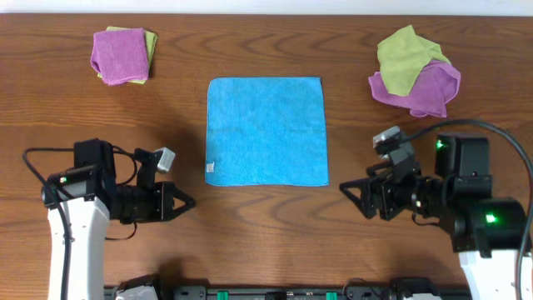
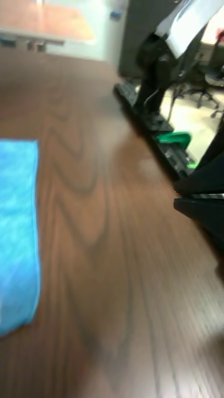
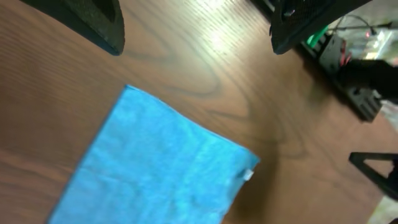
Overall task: Fold the cloth
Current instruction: 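Release the cloth and retract the left gripper toward the front, then move both grippers inward to the left and right edges of the blue cloth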
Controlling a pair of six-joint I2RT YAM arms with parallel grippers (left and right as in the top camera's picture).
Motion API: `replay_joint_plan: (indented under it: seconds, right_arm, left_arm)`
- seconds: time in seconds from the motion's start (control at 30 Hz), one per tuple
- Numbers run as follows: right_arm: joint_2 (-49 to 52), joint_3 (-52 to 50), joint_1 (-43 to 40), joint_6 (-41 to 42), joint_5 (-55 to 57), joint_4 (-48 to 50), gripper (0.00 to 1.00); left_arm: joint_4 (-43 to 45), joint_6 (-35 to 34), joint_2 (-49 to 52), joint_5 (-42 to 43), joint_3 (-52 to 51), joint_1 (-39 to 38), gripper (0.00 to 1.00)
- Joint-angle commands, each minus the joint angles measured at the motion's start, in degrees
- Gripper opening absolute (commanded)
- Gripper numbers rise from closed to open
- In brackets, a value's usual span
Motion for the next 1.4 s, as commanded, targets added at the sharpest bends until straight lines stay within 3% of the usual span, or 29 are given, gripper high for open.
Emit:
replay_joint_plan:
  seconds: [0.0,0.17,0.33,0.47,0.67,0.73,0.93,1.1,1.17,1.27,1.37]
  right_arm:
    - [-3.87,4.24,2.27,-1.64,0.24,-0.66,0.75]
    - [-10.08,5.35,2.38,0.15,8.22,-1.25,0.76]
    - [-10.84,5.33,-2.19,7.28,14.10,1.33,0.79]
    - [-8.72,5.33,-6.19,11.72,14.29,3.15,0.78]
    - [-3.69,5.33,-9.29,9.35,11.63,0.26,0.76]
    - [-4.31,5.92,-10.01,5.53,6.84,-0.57,0.77]
    - [-5.66,12.72,-10.29,-0.35,7.08,-7.39,0.82]
    - [-6.29,13.62,-6.43,-6.78,5.25,-12.87,0.81]
    - [-6.29,13.62,-6.27,-6.93,5.84,-13.25,0.80]
    - [-5.49,12.46,-7.76,1.38,12.44,-10.38,0.76]
    - [-2.10,8.39,-9.60,2.93,8.79,-9.03,0.76]
  left_arm:
    - [-2.91,4.85,-0.42,4.02,6.16,-0.07,0.06]
    - [-3.61,3.65,-2.51,3.02,12.09,0.09,0.06]
    - [5.07,-7.69,-2.12,-1.09,12.24,0.09,0.08]
    - [11.15,-15.37,-2.05,-9.88,12.26,0.09,0.08]
    - [10.01,-14.69,-1.84,-17.49,12.24,0.13,0.06]
    - [9.86,-13.92,-1.92,-16.74,12.24,0.11,0.06]
    - [9.62,-9.18,-2.01,-9.27,12.24,-1.01,0.07]
    - [5.29,-5.99,-2.01,-9.35,12.24,-5.40,0.11]
    - [3.15,-5.81,-2.01,-9.42,12.24,-5.64,0.09]
    - [4.55,-8.59,-1.88,-11.45,12.22,-5.55,0.08]
    - [8.22,-10.62,-0.13,-12.90,12.04,-5.53,0.09]
